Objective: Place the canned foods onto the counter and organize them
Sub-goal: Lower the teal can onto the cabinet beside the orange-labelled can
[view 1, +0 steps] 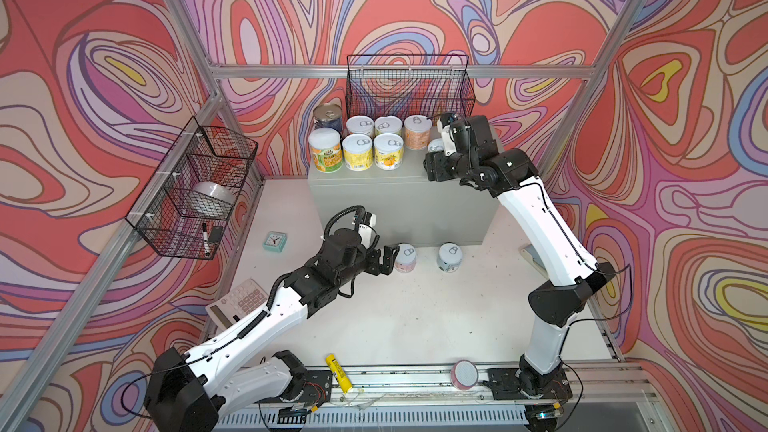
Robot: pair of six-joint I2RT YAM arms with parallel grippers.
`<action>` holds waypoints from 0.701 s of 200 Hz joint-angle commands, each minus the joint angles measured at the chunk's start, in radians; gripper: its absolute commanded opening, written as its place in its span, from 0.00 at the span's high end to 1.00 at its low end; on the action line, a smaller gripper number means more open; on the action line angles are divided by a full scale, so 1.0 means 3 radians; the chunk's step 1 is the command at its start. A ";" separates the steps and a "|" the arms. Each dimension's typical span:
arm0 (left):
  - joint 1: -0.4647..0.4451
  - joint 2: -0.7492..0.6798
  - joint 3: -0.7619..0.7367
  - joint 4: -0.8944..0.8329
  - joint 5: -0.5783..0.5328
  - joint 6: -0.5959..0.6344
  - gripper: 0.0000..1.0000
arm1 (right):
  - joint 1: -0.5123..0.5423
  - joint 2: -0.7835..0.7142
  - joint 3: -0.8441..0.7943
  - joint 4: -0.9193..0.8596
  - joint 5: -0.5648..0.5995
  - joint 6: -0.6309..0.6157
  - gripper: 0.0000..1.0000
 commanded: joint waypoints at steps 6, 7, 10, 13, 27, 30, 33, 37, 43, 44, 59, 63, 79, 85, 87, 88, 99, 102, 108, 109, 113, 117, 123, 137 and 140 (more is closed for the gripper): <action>0.0041 0.0058 -0.0042 0.0087 0.0026 -0.0032 0.02 | -0.0007 0.0060 0.0102 0.0192 -0.0004 -0.0017 1.00; 0.0041 0.0059 -0.0041 0.0086 0.0027 -0.0033 0.02 | -0.0009 0.0064 0.0104 0.0193 -0.0004 -0.0015 1.00; 0.0043 0.0064 -0.0040 0.0086 0.0032 -0.0026 0.02 | -0.0010 0.0074 0.0105 0.0197 -0.0008 -0.0011 1.00; 0.0044 0.0066 -0.0036 0.0090 0.0029 -0.0024 0.02 | -0.0009 0.0080 0.0108 0.0196 -0.0011 -0.0012 1.00; 0.0055 0.0062 -0.0035 0.0085 0.0024 -0.0018 0.02 | -0.0011 0.0120 0.0127 0.0189 -0.0012 0.0003 1.00; 0.0056 0.0057 -0.0040 0.0085 0.0023 -0.0018 0.02 | -0.0010 0.0127 0.0128 0.0189 -0.0017 0.0003 1.00; 0.0054 0.0053 -0.0042 0.0087 0.0017 -0.0018 0.02 | -0.0014 0.0135 0.0132 0.0189 -0.0017 0.0003 1.00; 0.0056 0.0050 -0.0045 0.0095 0.0013 -0.0011 0.02 | -0.0011 0.0141 0.0137 0.0189 -0.0019 0.0008 1.00; 0.0061 0.0038 -0.0050 0.0091 0.0004 -0.0011 0.02 | -0.0014 0.0151 0.0141 0.0189 -0.0028 0.0012 0.94; 0.0061 0.0036 -0.0050 0.0088 0.0003 -0.0012 0.02 | -0.0012 0.0153 0.0141 0.0189 -0.0029 0.0012 0.94; 0.0073 0.0031 -0.0060 0.0081 0.0000 -0.0012 0.03 | -0.0011 0.0159 0.0136 0.0199 -0.0041 0.0018 0.86; 0.0073 0.0026 -0.0060 0.0079 -0.0001 -0.0009 0.02 | -0.0010 0.0164 0.0140 0.0203 -0.0044 0.0026 0.83; 0.0079 0.0034 -0.0065 0.0079 0.0008 -0.0012 0.03 | -0.0008 0.0172 0.0137 0.0218 -0.0055 0.0027 0.73; 0.0082 0.0035 -0.0065 0.0080 0.0007 -0.0012 0.02 | -0.0012 0.0174 0.0141 0.0225 -0.0058 0.0028 0.69; 0.0082 0.0034 -0.0065 0.0080 0.0008 -0.0015 0.02 | -0.0010 0.0177 0.0138 0.0229 -0.0060 0.0028 0.67; 0.0082 0.0035 -0.0065 0.0083 0.0008 -0.0016 0.02 | -0.0010 0.0175 0.0140 0.0230 -0.0060 0.0031 0.66; 0.0084 0.0036 -0.0070 0.0086 0.0006 -0.0010 0.02 | -0.0013 0.0172 0.0140 0.0245 -0.0070 0.0028 0.61; 0.0085 0.0038 -0.0070 0.0089 0.0011 -0.0009 0.02 | -0.0012 0.0171 0.0138 0.0246 -0.0070 0.0029 0.59; 0.0087 0.0045 -0.0068 0.0091 0.0013 -0.0013 0.02 | -0.0011 0.0165 0.0146 0.0258 -0.0084 0.0033 0.55; 0.0087 0.0045 -0.0066 0.0091 0.0011 -0.0013 0.02 | -0.0011 0.0167 0.0143 0.0259 -0.0085 0.0028 0.54; 0.0091 0.0045 -0.0065 0.0095 0.0016 -0.0009 0.03 | -0.0011 0.0160 0.0142 0.0267 -0.0090 0.0024 0.51; 0.0089 0.0050 -0.0068 0.0094 0.0018 -0.0006 0.02 | -0.0010 0.0156 0.0146 0.0274 -0.0095 0.0026 0.45; 0.0087 0.0054 -0.0061 0.0091 0.0020 -0.0006 0.02 | -0.0009 0.0150 0.0144 0.0285 -0.0094 0.0025 0.35; 0.0095 0.0057 -0.0050 0.0091 0.0025 0.0003 0.03 | -0.0011 0.0130 0.0148 0.0302 -0.0100 0.0018 0.23; 0.0092 0.0057 -0.0050 0.0091 0.0026 0.0003 0.02 | -0.0007 0.0125 0.0145 0.0309 -0.0103 0.0018 0.22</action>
